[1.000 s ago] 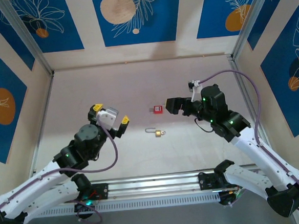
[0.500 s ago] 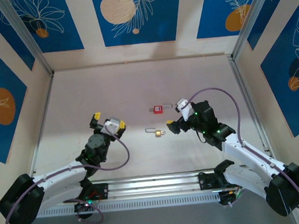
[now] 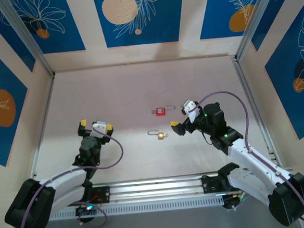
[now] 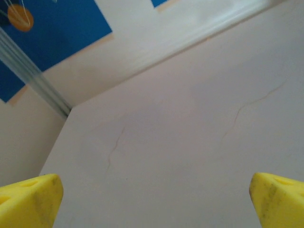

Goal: Unlock with the key

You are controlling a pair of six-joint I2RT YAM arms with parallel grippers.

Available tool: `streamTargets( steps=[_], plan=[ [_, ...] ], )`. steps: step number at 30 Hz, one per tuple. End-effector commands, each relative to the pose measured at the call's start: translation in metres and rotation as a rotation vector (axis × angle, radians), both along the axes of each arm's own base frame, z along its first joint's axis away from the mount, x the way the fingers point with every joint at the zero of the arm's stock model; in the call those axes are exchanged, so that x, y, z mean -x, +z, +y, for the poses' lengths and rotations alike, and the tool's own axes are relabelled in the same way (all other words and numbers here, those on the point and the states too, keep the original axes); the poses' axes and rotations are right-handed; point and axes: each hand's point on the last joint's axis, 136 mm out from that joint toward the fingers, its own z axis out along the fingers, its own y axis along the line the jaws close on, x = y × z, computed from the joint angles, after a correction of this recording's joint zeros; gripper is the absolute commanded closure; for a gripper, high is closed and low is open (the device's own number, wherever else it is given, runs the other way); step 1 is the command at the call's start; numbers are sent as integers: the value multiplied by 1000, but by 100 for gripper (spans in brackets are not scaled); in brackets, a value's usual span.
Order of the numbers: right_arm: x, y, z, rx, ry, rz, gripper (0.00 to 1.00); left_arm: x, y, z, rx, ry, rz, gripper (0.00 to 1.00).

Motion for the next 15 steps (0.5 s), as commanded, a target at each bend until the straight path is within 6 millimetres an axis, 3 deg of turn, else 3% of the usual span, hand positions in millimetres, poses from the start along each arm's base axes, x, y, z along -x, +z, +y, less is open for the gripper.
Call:
streamTargets(
  steps=[1, 8, 10, 15],
  plan=[
    [0, 7, 5, -16, 40, -16, 1, -8, 10, 2, 101, -14, -59, 0],
    [3, 3, 4, -15, 41, 4, 1, -44, 9, 13, 162, 73, -131, 0],
    [4, 2, 2, -10, 38, 11, 1, -58, -5, 18, 161, 116, -102, 0],
    [7, 1, -4, -2, 22, 8, 1, -64, -11, 20, 208, 77, -58, 0]
  ],
)
